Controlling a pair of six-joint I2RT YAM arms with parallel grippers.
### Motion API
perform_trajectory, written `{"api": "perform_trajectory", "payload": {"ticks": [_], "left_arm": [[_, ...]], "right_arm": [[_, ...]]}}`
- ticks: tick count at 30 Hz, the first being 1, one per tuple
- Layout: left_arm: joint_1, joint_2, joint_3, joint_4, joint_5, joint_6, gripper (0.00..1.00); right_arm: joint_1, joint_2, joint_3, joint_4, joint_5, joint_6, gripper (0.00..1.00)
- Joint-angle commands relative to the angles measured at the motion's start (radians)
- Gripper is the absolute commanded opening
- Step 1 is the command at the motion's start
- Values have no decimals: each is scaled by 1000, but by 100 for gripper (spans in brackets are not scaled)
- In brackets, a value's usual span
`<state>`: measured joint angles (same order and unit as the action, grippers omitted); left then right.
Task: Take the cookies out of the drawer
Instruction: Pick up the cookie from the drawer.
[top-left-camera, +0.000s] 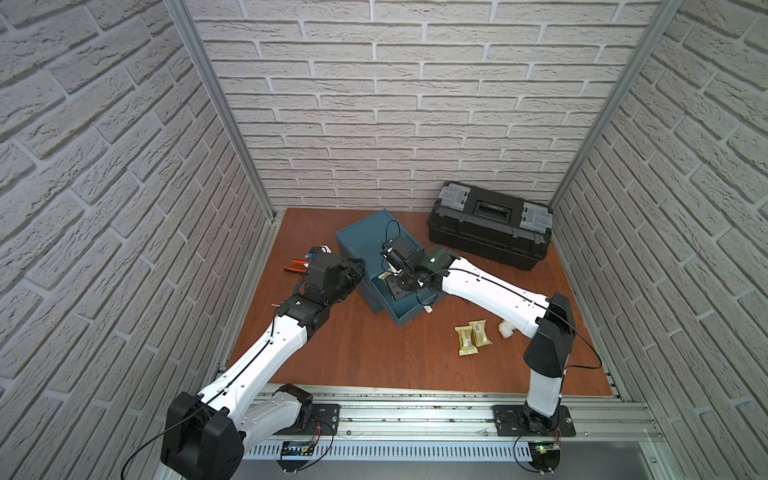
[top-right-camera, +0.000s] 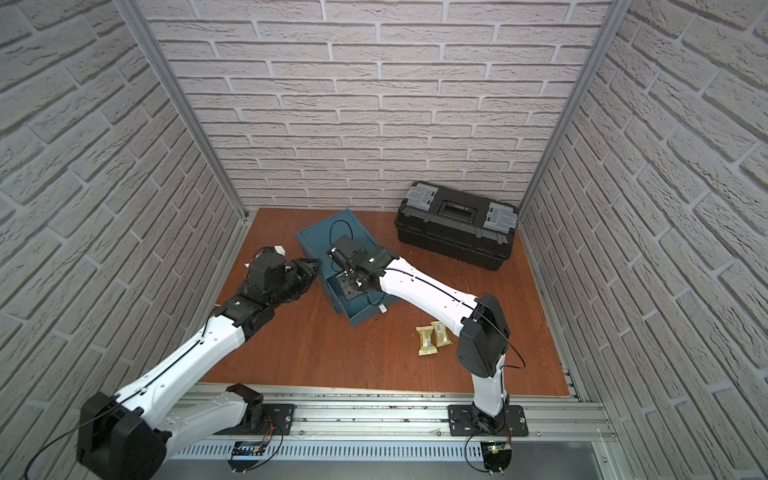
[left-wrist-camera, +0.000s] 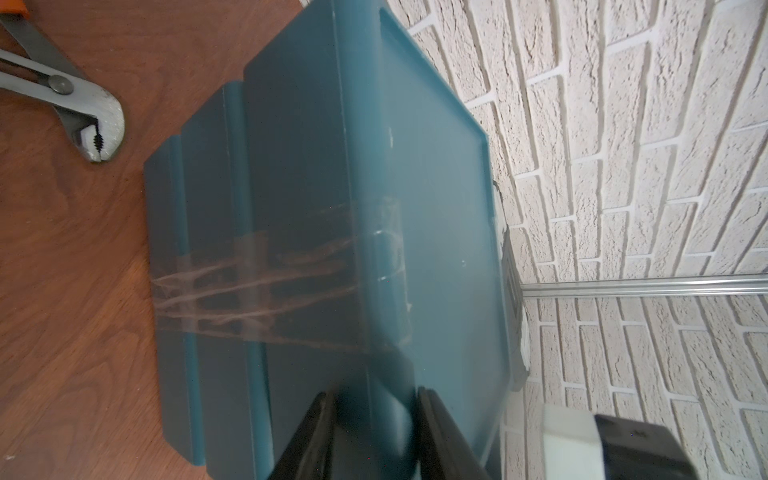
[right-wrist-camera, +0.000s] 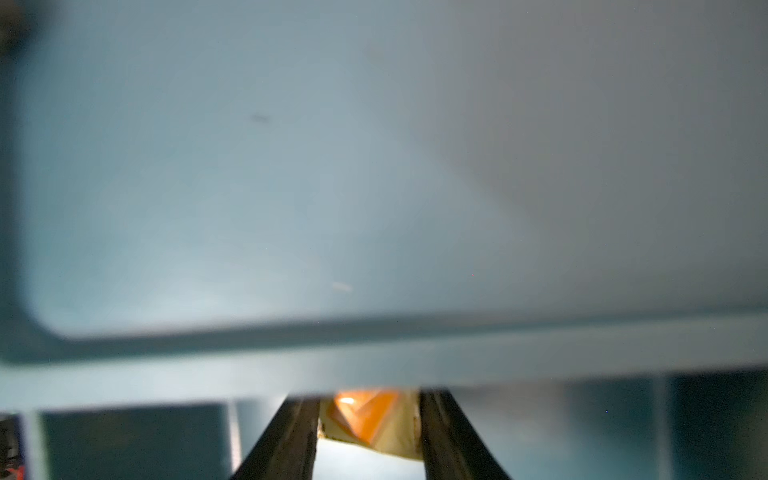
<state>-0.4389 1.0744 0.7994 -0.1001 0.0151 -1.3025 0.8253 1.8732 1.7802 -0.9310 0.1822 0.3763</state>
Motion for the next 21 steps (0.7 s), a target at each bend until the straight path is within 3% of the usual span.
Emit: {"api": "perform_trajectory", "payload": {"ticks": [1, 9, 21], "left_arm": [[-2, -5, -22, -79, 22, 4, 36], [-3, -9, -24, -82, 19, 3, 36], [-2, -1, -15, -82, 24, 5, 36]], "right_arm": [[-14, -61, -14, -9, 19, -32, 44], [-8, -62, 3, 13, 8, -71, 63], [-8, 15, 40, 9, 32, 1, 68]]}}
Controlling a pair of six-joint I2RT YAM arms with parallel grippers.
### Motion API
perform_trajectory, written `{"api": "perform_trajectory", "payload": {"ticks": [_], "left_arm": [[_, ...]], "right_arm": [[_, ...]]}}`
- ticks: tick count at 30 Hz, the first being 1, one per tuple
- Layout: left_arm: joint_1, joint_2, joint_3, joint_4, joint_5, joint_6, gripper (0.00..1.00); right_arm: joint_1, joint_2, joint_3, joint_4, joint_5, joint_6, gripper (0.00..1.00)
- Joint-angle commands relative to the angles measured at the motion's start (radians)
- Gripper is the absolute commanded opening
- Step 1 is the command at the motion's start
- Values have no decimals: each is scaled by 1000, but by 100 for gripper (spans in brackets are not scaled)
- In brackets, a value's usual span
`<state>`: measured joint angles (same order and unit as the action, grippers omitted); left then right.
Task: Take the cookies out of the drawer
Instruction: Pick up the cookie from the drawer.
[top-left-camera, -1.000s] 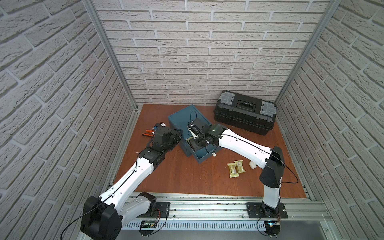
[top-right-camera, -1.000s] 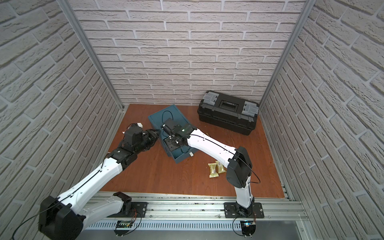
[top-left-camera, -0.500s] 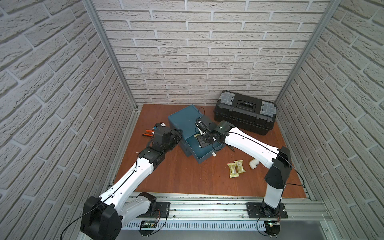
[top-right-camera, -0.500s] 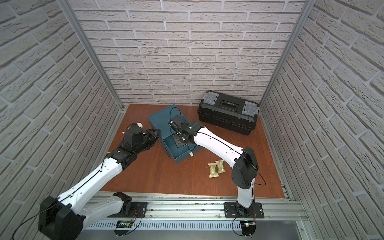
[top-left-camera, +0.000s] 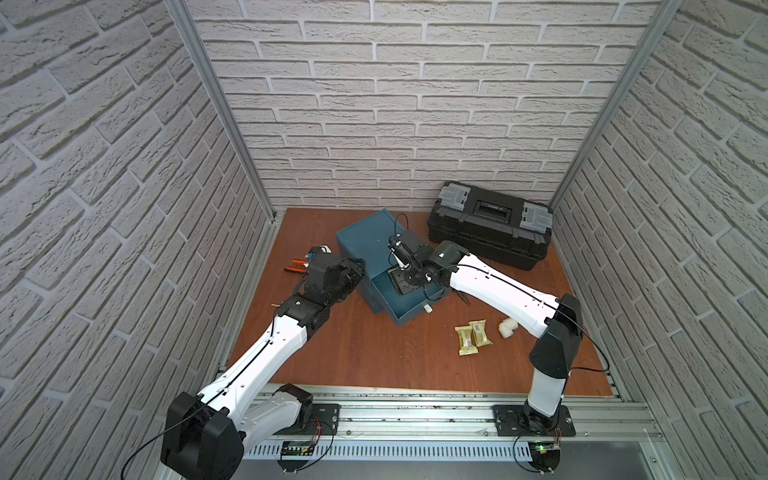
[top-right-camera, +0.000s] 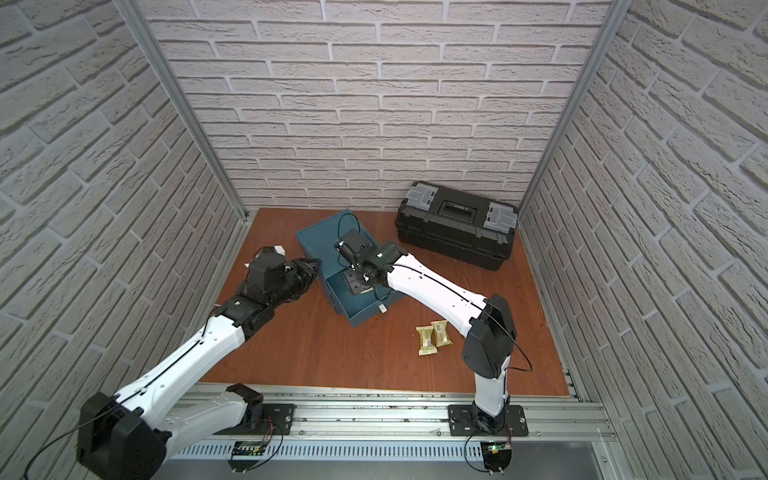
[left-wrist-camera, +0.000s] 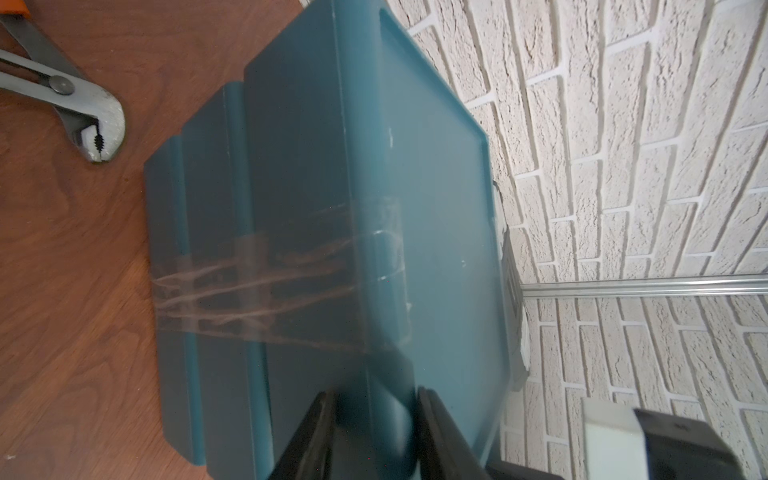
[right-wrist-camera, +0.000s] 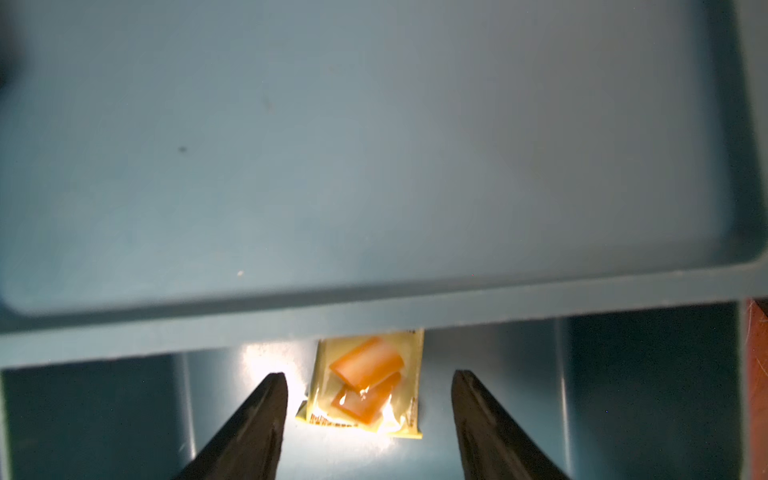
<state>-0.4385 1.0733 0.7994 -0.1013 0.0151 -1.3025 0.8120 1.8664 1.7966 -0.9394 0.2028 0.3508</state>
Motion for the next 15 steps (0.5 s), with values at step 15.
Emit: {"api": "perform_trajectory", "payload": {"ticks": [15], "left_arm": [[-1, 2, -13, -80, 22, 7, 36]], "right_arm": [[4, 79, 38, 26, -7, 59, 59]]}}
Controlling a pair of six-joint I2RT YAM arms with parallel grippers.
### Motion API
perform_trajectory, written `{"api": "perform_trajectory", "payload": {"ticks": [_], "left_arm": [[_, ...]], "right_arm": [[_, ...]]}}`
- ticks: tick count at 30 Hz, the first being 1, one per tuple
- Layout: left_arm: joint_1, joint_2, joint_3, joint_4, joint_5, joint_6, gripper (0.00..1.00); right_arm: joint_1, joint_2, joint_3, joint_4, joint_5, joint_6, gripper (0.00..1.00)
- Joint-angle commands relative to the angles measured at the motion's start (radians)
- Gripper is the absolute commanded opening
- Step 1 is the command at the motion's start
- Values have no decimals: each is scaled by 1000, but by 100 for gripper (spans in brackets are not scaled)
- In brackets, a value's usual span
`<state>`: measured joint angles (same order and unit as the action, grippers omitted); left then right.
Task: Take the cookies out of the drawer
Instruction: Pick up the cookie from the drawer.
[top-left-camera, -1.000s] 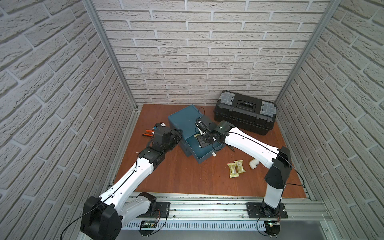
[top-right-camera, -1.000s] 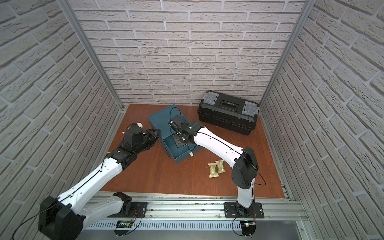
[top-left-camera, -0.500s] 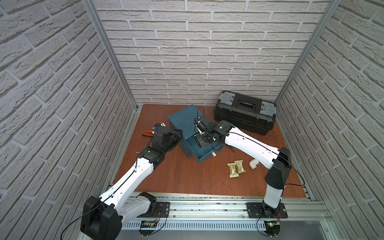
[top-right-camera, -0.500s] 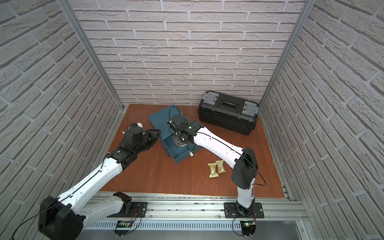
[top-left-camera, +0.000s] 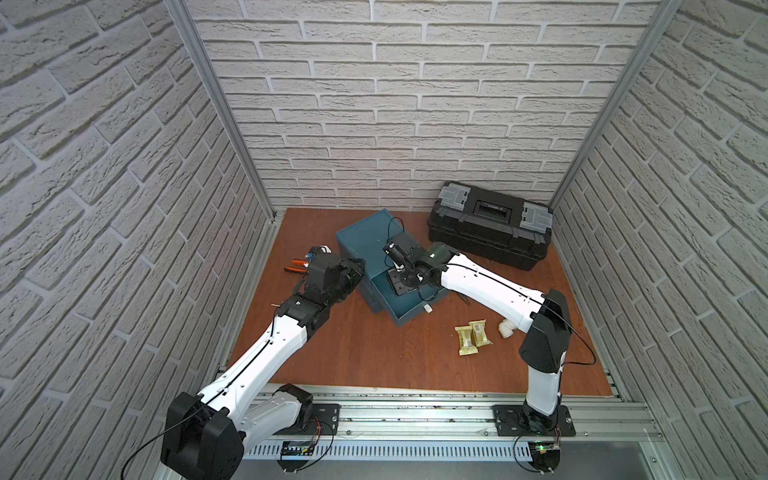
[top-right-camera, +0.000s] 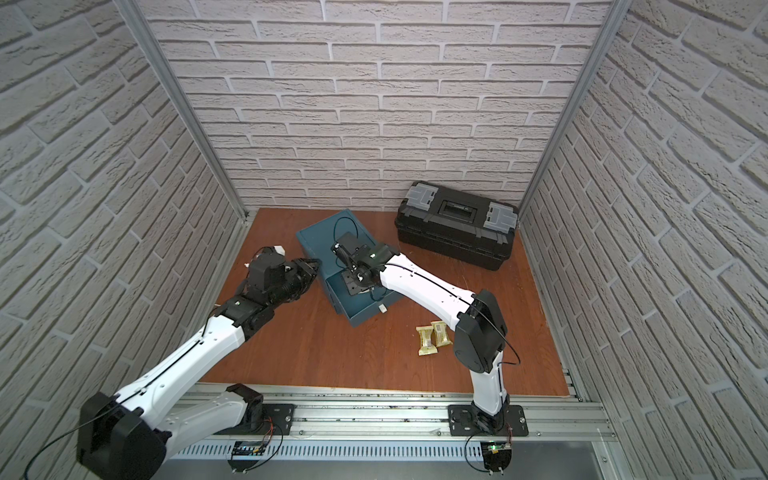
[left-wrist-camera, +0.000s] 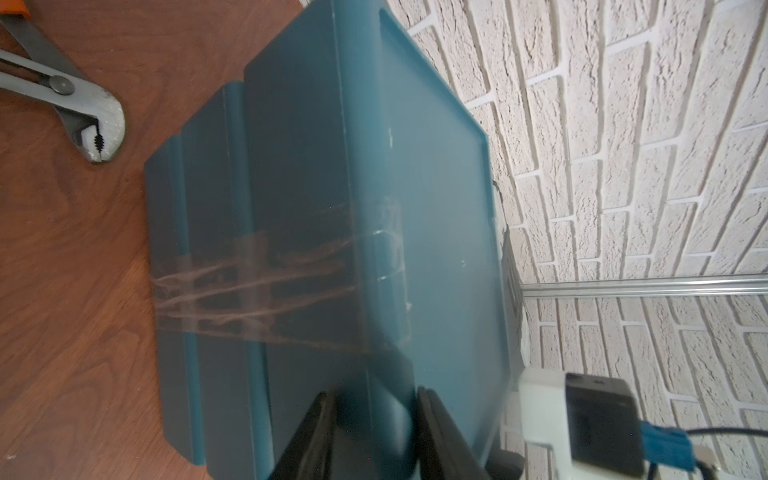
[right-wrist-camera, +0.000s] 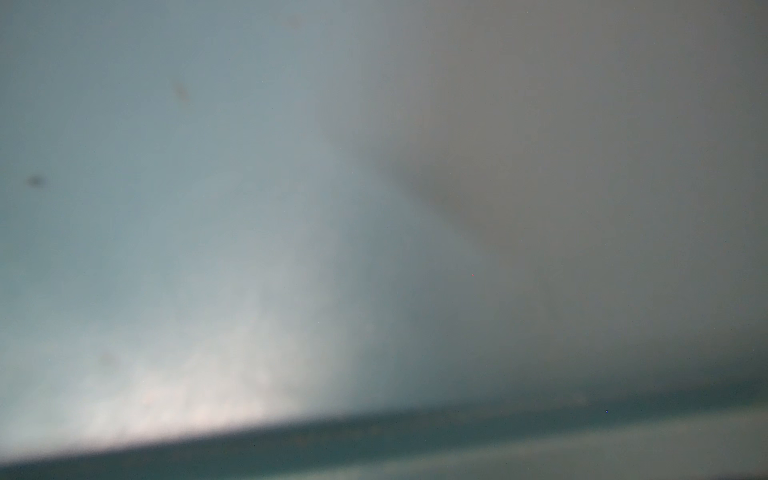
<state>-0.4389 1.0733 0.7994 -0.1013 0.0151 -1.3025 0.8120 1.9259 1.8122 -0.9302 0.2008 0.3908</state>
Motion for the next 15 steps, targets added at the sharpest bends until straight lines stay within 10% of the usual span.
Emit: {"api": "perform_trajectory", "payload": {"ticks": [1, 15], "left_arm": [[0, 1, -14, -80, 22, 8, 36], [0, -5, -15, -83, 17, 7, 36]], "right_arm": [[4, 22, 23, 15, -6, 20, 58], [5, -7, 26, -12, -4, 4, 41]]}}
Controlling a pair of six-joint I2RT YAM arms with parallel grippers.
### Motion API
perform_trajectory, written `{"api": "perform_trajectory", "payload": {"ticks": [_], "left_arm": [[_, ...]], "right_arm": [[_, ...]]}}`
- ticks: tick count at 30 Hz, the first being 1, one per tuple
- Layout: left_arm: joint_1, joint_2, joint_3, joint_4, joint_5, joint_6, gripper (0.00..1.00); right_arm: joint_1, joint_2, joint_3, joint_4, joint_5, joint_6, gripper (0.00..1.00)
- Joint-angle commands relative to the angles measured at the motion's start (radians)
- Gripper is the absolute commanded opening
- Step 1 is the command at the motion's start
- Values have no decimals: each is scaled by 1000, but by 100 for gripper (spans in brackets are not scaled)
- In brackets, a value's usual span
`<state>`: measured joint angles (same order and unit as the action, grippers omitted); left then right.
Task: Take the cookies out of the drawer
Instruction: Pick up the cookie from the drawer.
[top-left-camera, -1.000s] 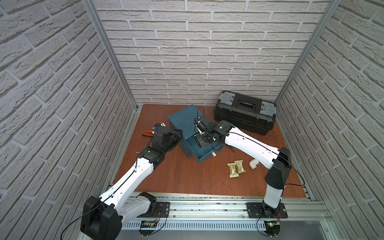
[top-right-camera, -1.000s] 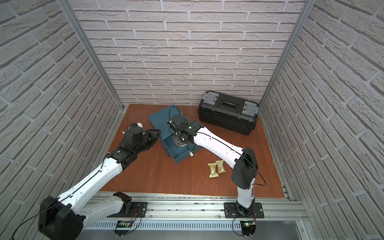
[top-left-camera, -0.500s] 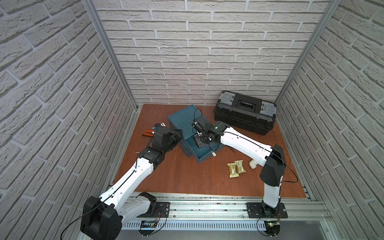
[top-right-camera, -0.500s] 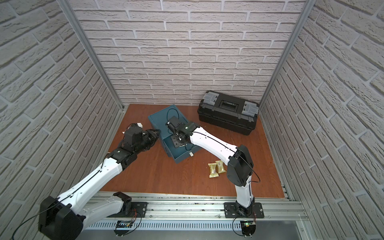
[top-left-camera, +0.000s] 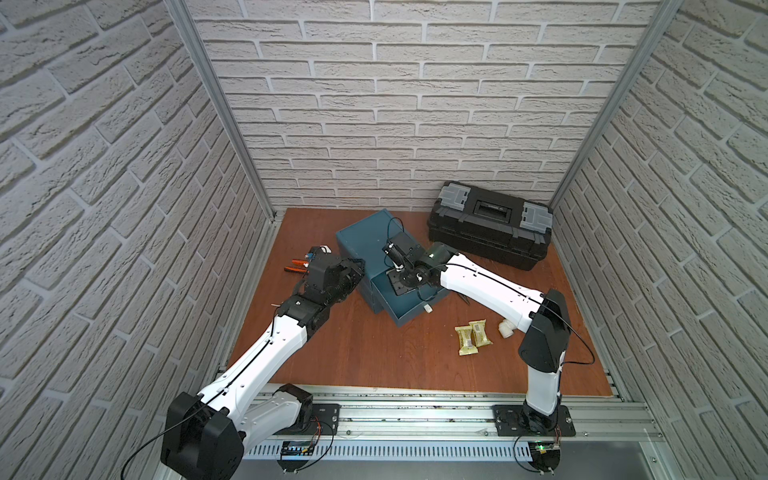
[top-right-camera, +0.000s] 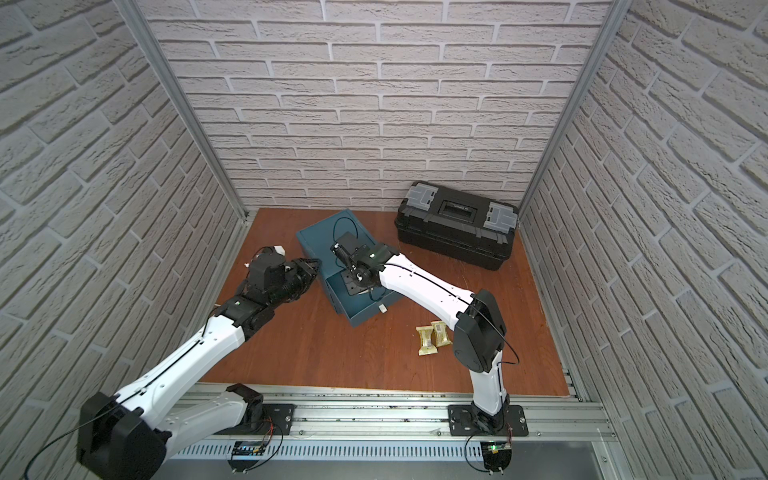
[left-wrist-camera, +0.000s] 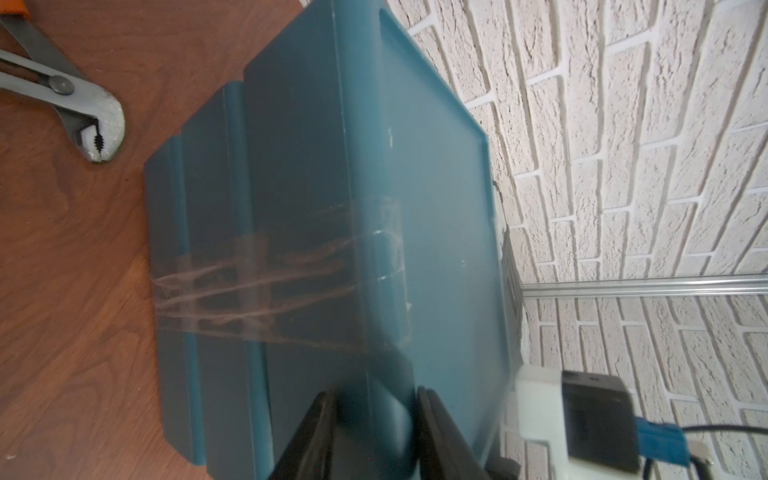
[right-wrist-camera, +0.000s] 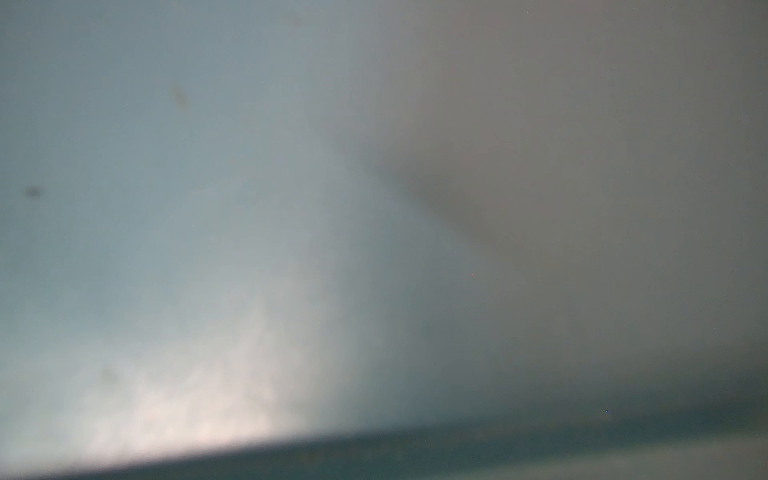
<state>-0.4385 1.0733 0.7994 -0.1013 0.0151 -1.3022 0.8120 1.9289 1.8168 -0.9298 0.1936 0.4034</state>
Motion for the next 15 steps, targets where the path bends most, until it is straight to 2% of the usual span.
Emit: {"api": "perform_trajectory", "payload": {"ticks": [1, 15], "left_arm": [[-1, -6, -15, -83, 17, 7, 36], [-1, -12, -16, -89, 15, 6, 36]], "right_arm": [[4, -16, 22, -15, 0, -11, 40], [24, -145, 0, -63, -8, -33, 37]]}}
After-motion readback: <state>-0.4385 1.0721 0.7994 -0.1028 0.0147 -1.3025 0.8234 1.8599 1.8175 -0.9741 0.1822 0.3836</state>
